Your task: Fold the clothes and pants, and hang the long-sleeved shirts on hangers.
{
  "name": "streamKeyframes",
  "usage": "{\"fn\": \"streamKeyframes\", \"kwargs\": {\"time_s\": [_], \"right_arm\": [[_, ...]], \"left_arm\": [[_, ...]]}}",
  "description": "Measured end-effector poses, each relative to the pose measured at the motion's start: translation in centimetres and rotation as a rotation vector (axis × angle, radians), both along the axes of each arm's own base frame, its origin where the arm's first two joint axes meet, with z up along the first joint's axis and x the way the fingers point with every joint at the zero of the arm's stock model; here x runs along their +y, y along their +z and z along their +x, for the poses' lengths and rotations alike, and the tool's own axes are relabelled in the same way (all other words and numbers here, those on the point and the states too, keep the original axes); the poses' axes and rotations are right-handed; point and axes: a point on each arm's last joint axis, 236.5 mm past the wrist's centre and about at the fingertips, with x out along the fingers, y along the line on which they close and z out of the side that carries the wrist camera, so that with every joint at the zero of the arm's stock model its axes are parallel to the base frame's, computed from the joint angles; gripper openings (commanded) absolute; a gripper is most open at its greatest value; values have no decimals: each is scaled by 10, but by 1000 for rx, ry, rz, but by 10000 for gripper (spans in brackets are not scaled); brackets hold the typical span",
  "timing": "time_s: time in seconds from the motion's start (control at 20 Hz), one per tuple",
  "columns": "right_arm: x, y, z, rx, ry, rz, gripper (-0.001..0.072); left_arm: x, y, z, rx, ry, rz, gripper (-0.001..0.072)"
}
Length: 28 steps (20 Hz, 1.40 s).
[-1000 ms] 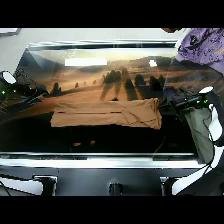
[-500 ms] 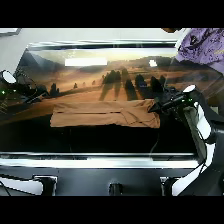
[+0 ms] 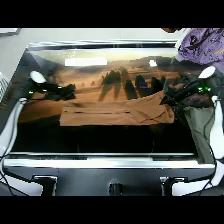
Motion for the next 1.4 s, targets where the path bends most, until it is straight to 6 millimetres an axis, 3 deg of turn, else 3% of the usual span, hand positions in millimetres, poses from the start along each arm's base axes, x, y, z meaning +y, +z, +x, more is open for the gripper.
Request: {"fn": "streamKeyframes", "kwargs": {"time_s": [0.15, 0.45, 0.65, 0.8, 0.95, 1.1, 1.25, 1.4], "right_arm": [[-16, 35, -13, -31, -44, -95, 22], [-31, 96, -30, -103, -115, -191, 23], [-35, 131, -33, -148, -150, -213, 23], [-36, 148, -36, -165, -169, -219, 23], [-36, 158, -38, -172, -177, -224, 23], [-36, 162, -42, -166, -178, -224, 23], [-37, 163, -43, -164, -177, -229, 23], [-37, 164, -39, -179, -191, -230, 23]], "left_arm": [[-82, -18, -15, 5, -110, -48, 13], [-223, -39, -54, 21, -275, -169, 13], [-304, -41, -75, 26, -343, -278, 13], [-352, -45, -90, 56, -360, -359, 13], [-386, -50, -105, 96, -355, -426, 13], [-406, -52, -113, 119, -339, -475, 13], [-407, -48, -109, 129, -324, -499, 12], [-386, -34, -91, 125, -317, -495, 12]]}}
